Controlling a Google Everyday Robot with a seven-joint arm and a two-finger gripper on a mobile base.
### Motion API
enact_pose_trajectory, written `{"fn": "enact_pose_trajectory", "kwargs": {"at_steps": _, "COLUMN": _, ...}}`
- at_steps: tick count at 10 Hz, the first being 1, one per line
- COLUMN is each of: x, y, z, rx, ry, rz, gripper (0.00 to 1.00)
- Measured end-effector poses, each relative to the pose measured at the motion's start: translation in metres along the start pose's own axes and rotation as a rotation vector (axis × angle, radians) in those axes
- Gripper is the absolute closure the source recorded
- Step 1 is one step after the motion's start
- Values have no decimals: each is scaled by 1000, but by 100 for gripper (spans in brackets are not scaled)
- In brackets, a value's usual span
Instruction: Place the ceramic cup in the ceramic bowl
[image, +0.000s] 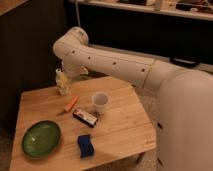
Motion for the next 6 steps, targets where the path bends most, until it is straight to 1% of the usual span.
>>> {"fn": "enact_pose_trajectory", "kwargs": {"at_steps": 3, "x": 0, "y": 0, "z": 0, "rx": 0, "ry": 0, "rz": 1, "gripper": 20}}
{"fn": "enact_pose_trajectory", "kwargs": {"at_steps": 4, "x": 0, "y": 3, "z": -3, "rx": -6, "ry": 3, "rz": 9, "gripper": 20}}
{"fn": "enact_pose_trajectory", "kwargs": {"at_steps": 6, "x": -6, "y": 21, "z": -9, "rx": -18, "ry": 8, "rz": 59, "gripper": 20}}
